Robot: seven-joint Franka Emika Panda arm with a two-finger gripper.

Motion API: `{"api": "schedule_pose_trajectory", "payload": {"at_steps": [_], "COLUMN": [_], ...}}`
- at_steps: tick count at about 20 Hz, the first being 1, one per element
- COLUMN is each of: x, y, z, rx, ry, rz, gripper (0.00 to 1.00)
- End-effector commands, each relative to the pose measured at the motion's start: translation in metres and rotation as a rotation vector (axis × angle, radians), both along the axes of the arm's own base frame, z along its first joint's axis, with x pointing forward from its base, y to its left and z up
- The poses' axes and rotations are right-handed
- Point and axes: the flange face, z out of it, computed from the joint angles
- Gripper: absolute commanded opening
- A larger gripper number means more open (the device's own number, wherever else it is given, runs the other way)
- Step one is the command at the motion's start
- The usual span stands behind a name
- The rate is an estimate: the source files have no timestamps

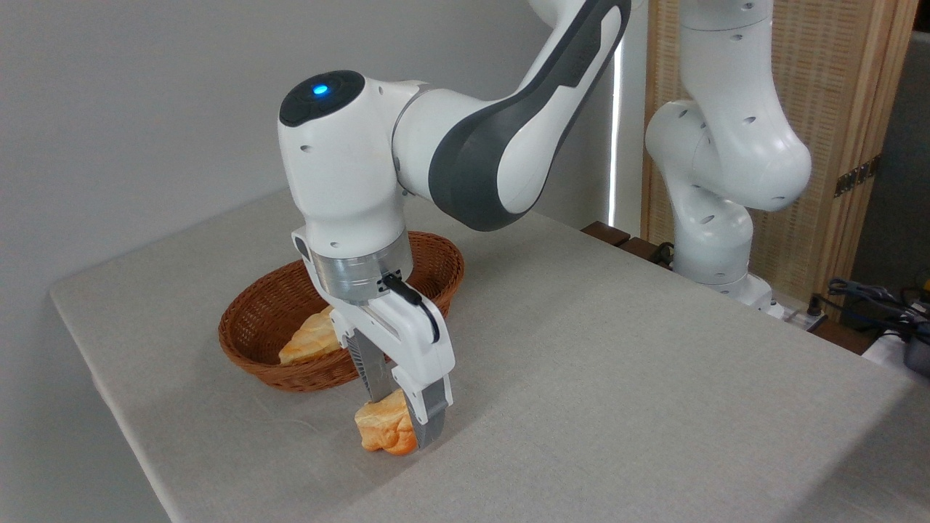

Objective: Put bread into the basket
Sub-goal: 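Close the gripper on the bread roll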

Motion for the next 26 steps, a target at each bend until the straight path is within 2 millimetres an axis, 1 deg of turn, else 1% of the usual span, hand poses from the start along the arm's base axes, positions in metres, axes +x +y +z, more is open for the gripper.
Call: {"api": "schedule_pose_trajectory", "payload": {"at_steps": [1,2,3,5,14,16,17,26], "x": [0.003,0.003,0.003,0.002,0.003,0.003,0.003,0.003], "y": [-0.013,-0.013,-0.013,-0.012,-0.013,-0.013,-0.013,-0.011], "z": [-0.012,-0.012,-0.013,-0.012,-0.011,-0.007,-0.006,0.001], "rx": [0.006,0.005,0.005,0.005,-0.001,-0.004,-0.004,-0.006], "ry": [0.008,0.011,0.012,0.012,0.012,0.006,0.003,-0.006], "rz": [-0.046,-0.048,-0.049,-0.049,-0.045,-0.044,-0.044,-0.043], "gripper": [0.63,0.57,0.54,0.53,0.52,0.42,0.41,0.42]}}
